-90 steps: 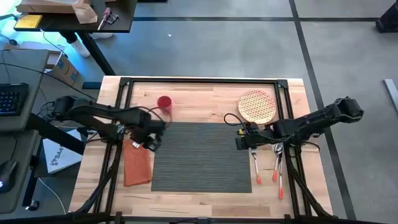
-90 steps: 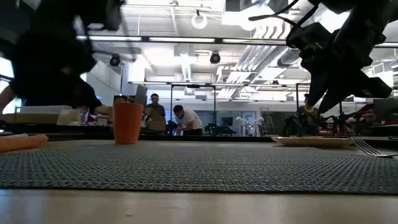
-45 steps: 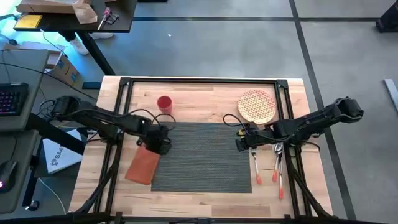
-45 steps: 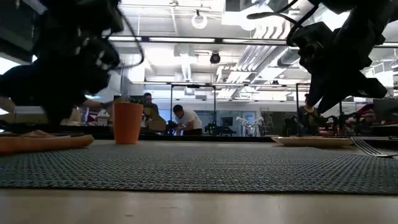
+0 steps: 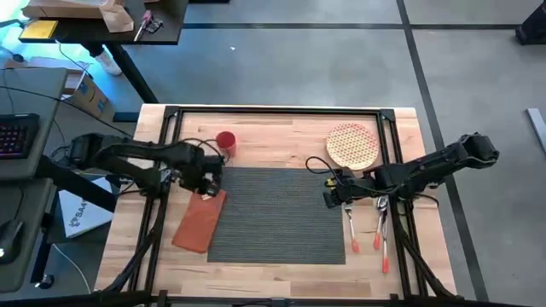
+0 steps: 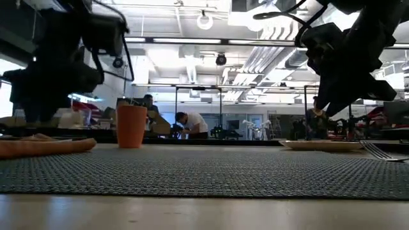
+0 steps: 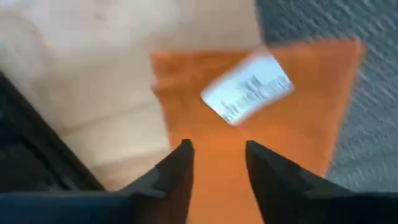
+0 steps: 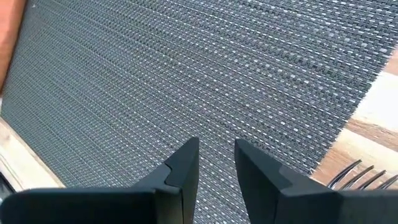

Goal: Set table place
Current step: Fold the orange table napkin

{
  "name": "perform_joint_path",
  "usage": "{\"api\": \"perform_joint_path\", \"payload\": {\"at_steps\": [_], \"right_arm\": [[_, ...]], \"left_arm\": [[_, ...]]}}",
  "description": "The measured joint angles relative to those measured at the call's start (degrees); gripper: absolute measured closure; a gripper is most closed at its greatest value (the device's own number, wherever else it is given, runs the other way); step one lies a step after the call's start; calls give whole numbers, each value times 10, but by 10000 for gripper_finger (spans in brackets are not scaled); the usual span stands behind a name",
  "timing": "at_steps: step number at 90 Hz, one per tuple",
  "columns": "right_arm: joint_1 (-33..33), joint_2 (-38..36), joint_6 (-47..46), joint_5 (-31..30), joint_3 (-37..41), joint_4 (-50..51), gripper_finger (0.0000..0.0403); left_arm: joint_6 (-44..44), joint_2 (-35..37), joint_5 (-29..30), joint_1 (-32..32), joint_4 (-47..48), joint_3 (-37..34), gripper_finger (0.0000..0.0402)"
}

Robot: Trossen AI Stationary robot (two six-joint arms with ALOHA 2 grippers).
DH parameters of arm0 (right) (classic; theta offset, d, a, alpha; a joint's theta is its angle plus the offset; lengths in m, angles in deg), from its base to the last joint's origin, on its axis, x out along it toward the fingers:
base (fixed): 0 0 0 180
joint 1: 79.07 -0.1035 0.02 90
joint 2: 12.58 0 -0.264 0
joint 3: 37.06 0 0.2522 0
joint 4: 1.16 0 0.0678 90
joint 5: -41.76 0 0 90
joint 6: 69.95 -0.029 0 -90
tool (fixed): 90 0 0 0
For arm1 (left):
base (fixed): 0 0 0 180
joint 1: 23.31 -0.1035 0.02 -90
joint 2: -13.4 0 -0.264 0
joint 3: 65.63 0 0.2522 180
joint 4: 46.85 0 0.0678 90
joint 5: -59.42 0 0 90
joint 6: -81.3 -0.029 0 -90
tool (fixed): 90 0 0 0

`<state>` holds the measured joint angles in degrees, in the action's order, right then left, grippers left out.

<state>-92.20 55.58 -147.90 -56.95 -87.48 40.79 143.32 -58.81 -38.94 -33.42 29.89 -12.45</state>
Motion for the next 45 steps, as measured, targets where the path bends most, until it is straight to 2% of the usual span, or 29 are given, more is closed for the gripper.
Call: {"api": "perform_joint_path", "payload": {"at_steps": [11, 21, 35, 45], "right_arm": [[0, 0, -1, 0, 0, -2, 316], [0, 0, -2, 0, 0, -2, 316], [0, 0, -2, 0, 0, -2, 316], [0, 0, -2, 0, 0, -3, 316]], "left_arm": [[-33, 0, 0, -41, -11, -29, 216], [-55, 0, 1, -54, -45, -50, 225], [-56, 0, 0, -51, -89, -61, 278], [-56, 0, 1, -51, -106, -60, 339]]}}
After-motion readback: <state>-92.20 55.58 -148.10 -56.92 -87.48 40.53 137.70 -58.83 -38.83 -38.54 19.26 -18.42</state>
